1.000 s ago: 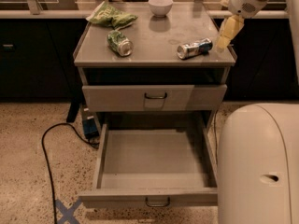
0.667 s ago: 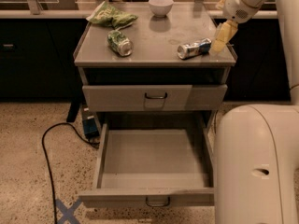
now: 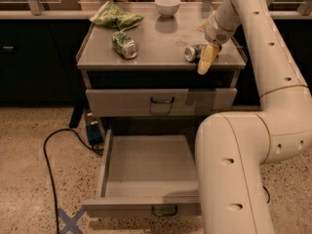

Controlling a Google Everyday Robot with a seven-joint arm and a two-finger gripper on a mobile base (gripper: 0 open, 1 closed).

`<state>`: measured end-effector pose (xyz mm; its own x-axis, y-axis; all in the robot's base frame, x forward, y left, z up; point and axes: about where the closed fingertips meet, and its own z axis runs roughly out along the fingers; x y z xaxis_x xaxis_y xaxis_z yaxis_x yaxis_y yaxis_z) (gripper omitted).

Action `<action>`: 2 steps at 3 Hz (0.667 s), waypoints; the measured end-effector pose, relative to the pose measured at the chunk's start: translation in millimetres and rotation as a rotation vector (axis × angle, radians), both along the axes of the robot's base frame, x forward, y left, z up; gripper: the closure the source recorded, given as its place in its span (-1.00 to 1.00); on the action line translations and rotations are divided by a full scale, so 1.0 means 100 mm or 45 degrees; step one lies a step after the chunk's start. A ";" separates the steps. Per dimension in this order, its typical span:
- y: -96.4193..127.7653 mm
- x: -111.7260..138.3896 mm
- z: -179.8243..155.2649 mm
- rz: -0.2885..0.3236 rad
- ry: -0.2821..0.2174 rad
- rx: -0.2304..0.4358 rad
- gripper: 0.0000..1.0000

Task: Place redbull can into middle drawer

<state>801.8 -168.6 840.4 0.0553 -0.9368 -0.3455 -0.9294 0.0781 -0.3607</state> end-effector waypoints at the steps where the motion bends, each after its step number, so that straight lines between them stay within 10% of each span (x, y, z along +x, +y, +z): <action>1: 0.03 0.02 -0.10 -0.023 0.025 0.033 -1.00; 2: 0.03 0.02 -0.10 -0.023 0.025 0.033 -1.00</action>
Offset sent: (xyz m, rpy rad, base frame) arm 0.0021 -0.0032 -0.0116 0.0521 0.0684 -0.0397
